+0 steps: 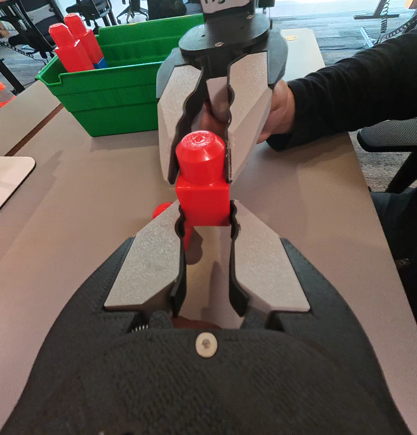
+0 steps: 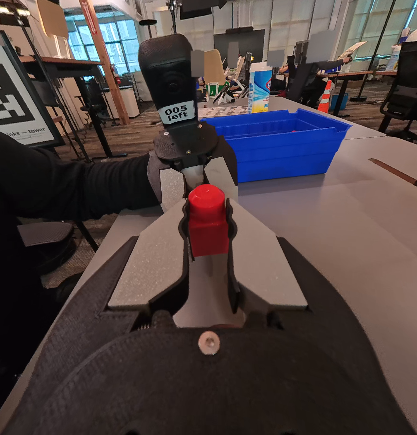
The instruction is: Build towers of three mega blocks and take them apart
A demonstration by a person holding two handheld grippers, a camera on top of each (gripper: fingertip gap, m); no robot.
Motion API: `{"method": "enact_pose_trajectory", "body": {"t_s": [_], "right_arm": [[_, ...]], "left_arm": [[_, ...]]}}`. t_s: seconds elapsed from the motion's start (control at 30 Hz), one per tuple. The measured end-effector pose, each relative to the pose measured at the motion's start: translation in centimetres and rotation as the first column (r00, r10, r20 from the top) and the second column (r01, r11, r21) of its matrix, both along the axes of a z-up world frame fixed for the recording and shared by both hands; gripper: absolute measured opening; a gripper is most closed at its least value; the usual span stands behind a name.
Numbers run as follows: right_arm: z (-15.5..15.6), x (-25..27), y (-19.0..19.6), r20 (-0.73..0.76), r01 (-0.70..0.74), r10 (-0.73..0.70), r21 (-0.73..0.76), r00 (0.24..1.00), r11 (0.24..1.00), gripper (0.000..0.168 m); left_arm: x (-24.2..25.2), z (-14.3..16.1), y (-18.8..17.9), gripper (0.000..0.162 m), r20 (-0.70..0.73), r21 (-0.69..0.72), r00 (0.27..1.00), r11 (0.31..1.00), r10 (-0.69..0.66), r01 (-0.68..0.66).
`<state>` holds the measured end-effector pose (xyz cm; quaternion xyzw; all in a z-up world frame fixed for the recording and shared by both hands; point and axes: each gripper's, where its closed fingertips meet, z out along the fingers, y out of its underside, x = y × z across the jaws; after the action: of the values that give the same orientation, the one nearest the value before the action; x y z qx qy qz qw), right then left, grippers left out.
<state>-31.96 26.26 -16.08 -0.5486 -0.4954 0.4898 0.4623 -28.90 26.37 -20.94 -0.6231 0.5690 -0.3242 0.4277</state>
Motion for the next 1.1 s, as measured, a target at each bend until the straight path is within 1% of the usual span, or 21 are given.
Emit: {"method": "enact_pose_trajectory", "body": {"t_s": [0.17,0.3,0.43,0.47,0.5,0.57,0.63,0.7,0.77,0.87,0.93,1.1], "right_arm": [[-0.2,-0.2,0.0,-0.002,-0.002,0.002,-0.006,1.0,1.0,0.041],[-0.6,-0.4,-0.2,0.032,0.008,-0.009,0.042,0.999,0.999,0.033],[-0.1,-0.3,-0.2,0.024,0.03,-0.032,0.063,0.999,0.998,0.033],[0.0,-0.2,0.1,0.017,0.042,-0.043,0.062,0.999,0.997,0.033],[0.2,0.0,0.3,0.006,0.054,-0.054,0.057,0.999,0.997,0.033],[0.8,0.6,1.0,-0.026,0.076,-0.075,0.033,0.997,0.997,0.033],[1.4,1.4,2.0,-0.058,0.126,-0.124,0.021,0.991,0.992,0.033],[1.8,2.2,2.7,-0.076,0.149,-0.148,0.008,0.986,0.989,0.033],[2.1,2.9,3.1,-0.098,0.17,-0.169,-0.003,0.981,0.985,0.033],[3.1,3.5,3.3,-0.141,0.176,-0.177,-0.018,0.974,0.984,0.033],[3.6,3.7,3.2,-0.164,0.167,-0.171,-0.034,0.972,0.985,0.034],[3.7,3.5,2.8,-0.175,0.137,-0.143,-0.044,0.974,0.99,0.034]], "left_arm": [[0.0,0.3,0.0,0.035,0.008,-0.001,1.0,1.0,0.003,-0.003],[0.1,0.4,-0.2,0.035,0.02,-0.004,1.0,1.0,-0.002,0.002],[0.2,0.9,-0.1,0.035,0.05,-0.01,0.999,1.0,0.006,-0.006],[0.1,1.0,0.1,0.036,0.054,-0.007,0.998,1.0,0.02,-0.02],[-0.1,0.8,0.4,0.042,0.048,-0.004,0.998,0.999,0.037,-0.037],[-0.6,-0.2,1.1,0.062,0.005,-0.011,0.998,0.998,0.065,-0.065],[-1.2,-1.7,1.9,0.069,-0.066,-0.018,0.993,0.995,0.1,-0.102],[-1.6,-3.3,2.7,0.072,-0.133,-0.017,0.982,0.99,0.137,-0.141],[-1.8,-4.8,2.9,0.073,-0.195,-0.015,0.971,0.989,0.139,-0.145],[-1.4,-6.1,2.9,0.073,-0.248,0.012,0.959,0.99,0.139,-0.14],[-0.9,-6.7,3.2,0.073,-0.276,0.027,0.95,0.989,0.149,-0.147],[-0.3,-6.7,4.5,0.073,-0.279,0.036,0.944,0.984,0.176,-0.173]]}}
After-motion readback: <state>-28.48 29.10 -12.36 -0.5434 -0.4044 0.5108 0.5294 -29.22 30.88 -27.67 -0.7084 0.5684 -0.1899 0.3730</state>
